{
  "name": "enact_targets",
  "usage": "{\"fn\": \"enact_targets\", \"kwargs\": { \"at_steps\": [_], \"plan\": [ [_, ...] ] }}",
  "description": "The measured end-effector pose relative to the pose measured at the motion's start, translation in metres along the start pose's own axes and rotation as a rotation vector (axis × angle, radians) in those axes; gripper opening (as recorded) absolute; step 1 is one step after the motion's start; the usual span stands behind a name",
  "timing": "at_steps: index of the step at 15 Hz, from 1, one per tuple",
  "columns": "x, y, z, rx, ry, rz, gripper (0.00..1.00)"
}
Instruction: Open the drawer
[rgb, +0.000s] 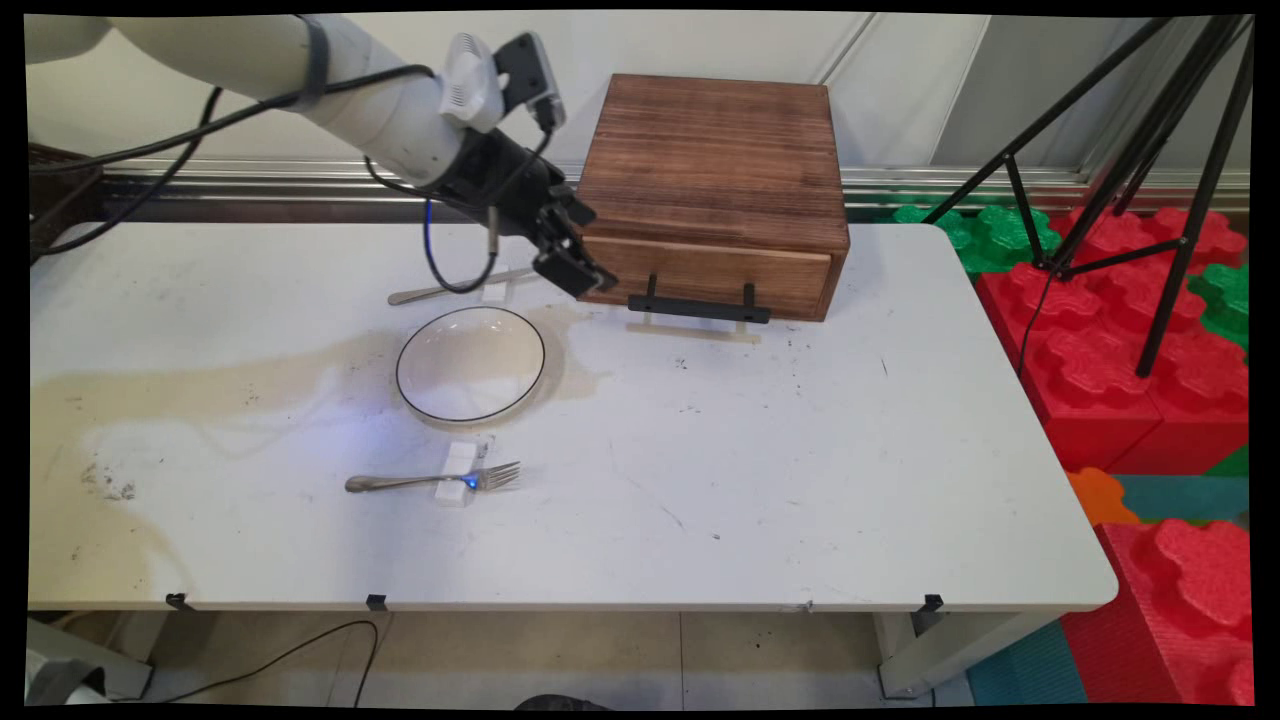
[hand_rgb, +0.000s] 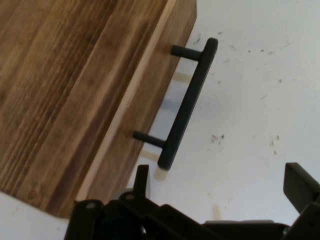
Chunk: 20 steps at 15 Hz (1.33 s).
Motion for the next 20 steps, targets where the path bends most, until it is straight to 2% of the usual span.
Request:
{"fn": "enact_targets", "kwargs": {
  "at_steps": [11, 20],
  "plan": [
    [0.042, 0.012, 0.056, 0.024, -0.034, -0.015, 1.00],
    [0.063, 0.014, 0.114, 0.011, -0.070, 0.005, 1.00]
  ]
}}
